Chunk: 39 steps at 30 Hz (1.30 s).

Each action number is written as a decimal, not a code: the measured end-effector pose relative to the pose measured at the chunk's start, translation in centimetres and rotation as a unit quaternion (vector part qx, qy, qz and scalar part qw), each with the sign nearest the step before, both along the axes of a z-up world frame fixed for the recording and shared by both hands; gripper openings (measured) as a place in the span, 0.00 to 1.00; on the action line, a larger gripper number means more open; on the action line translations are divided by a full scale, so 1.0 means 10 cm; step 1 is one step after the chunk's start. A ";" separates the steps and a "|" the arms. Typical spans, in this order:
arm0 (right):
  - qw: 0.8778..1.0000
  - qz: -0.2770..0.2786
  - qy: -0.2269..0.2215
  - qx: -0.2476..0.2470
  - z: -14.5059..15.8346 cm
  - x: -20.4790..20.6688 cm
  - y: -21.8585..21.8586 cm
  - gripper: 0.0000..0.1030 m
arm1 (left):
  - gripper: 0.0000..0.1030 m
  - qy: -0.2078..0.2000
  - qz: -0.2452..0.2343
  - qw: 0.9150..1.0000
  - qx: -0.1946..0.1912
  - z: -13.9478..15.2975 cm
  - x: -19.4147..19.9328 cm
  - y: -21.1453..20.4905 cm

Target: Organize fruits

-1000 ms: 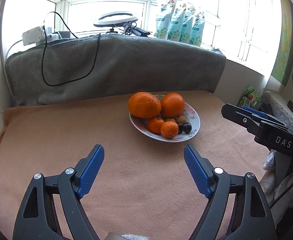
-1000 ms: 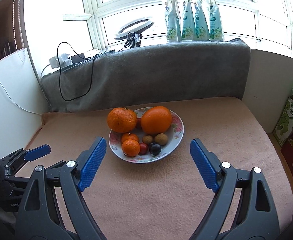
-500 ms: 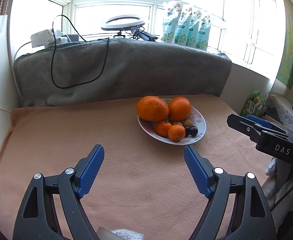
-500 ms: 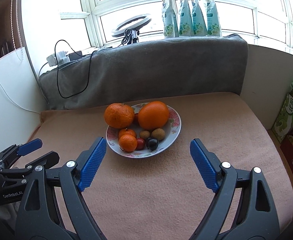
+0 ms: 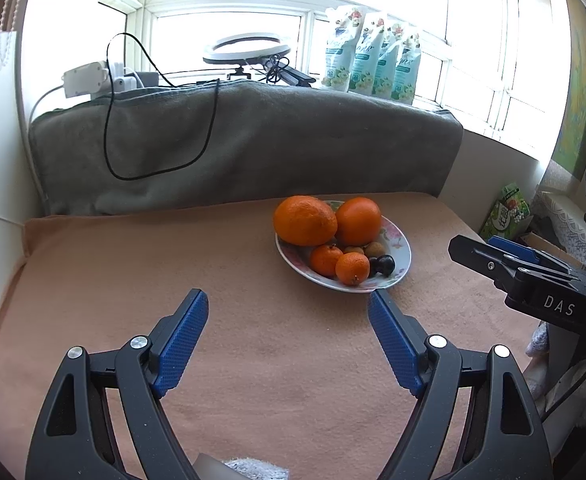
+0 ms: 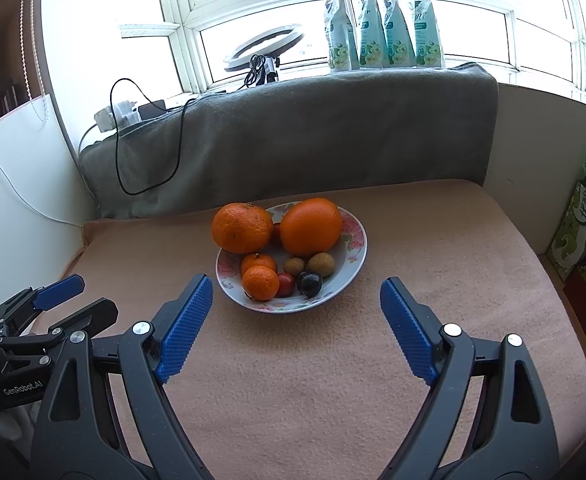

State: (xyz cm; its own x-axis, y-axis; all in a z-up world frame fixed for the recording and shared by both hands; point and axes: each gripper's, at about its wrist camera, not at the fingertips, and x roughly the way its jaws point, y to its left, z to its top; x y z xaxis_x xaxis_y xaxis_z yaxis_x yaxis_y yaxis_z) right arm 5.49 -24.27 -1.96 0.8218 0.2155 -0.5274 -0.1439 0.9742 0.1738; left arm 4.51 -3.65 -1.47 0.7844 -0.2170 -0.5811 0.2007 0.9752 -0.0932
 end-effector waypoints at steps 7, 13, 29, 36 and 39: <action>1.000 0.000 0.001 0.002 -0.01 -0.02 0.03 0.86 | 0.80 0.000 -0.001 1.000 0.002 0.00 0.00 -0.01; 1.000 -0.001 0.001 0.002 -0.01 -0.01 0.02 0.86 | 0.80 -0.001 0.001 1.000 0.003 0.00 0.00 -0.02; 1.000 -0.002 0.009 0.006 -0.05 -0.05 0.06 0.86 | 0.80 -0.001 0.002 1.000 0.004 0.00 0.00 -0.01; 1.000 -0.003 0.010 0.007 -0.05 -0.05 0.06 0.86 | 0.80 -0.012 0.000 1.000 0.003 0.00 -0.02 -0.03; 1.000 -0.004 0.012 0.007 -0.06 -0.05 0.06 0.86 | 0.80 -0.012 -0.001 1.000 0.005 -0.01 -0.01 -0.03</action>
